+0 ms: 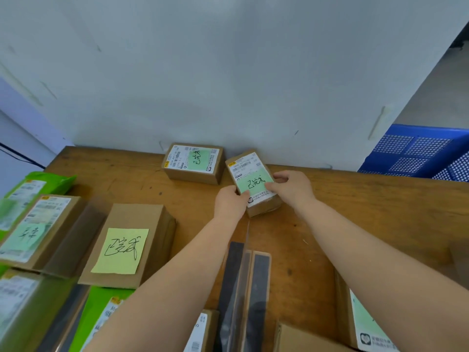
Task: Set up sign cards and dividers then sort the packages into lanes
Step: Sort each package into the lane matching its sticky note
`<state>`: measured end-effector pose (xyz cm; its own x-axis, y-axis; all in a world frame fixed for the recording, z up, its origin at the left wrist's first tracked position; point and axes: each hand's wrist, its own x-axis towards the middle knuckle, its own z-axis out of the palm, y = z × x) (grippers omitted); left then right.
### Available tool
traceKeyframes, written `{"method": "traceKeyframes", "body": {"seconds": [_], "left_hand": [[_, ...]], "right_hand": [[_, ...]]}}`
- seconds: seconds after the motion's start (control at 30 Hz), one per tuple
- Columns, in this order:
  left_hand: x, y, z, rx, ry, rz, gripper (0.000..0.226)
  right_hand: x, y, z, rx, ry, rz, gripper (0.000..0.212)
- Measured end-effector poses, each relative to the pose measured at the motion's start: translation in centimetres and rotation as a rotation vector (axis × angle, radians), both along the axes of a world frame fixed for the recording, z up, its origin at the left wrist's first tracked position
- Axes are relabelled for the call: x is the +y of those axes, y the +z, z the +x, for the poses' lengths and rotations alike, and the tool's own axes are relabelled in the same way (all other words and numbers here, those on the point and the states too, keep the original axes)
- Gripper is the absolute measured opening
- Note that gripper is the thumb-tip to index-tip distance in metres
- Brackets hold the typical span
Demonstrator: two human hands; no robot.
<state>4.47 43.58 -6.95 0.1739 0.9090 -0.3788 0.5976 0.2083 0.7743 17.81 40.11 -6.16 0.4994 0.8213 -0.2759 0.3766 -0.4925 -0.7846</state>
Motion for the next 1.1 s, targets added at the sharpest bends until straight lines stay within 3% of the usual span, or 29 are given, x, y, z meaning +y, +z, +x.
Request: {"method": "traceKeyframes", "body": {"seconds": [0.23, 0.47, 0.63, 0.83, 1.1], "left_hand": [[-2.3, 5.3, -1.1, -0.164, 0.057, 0.174, 0.034], [-7.0, 13.2, -4.8, -0.179, 0.092, 0.355, 0.039], [-11.8, 17.0, -10.9, -0.318, 0.200, 0.351, 0.036], [-16.3, 19.0, -17.9, -0.465, 0.279, 0.284, 0.038], [-18.5, 18.1, -27.1, -0.593, 0.279, 0.167, 0.039]], "right_hand": [[-2.7, 5.0, -1.2, 0.143, -0.070, 0.206, 0.036], [-7.2, 11.8, -4.2, 0.221, -0.034, 0.341, 0.021], [-11.2, 15.2, -8.8, 0.325, 0.039, 0.381, 0.022], [-14.9, 17.4, -15.5, 0.387, 0.151, 0.408, 0.041], [-17.8, 17.0, -24.4, 0.420, 0.064, 0.432, 0.031]]}}
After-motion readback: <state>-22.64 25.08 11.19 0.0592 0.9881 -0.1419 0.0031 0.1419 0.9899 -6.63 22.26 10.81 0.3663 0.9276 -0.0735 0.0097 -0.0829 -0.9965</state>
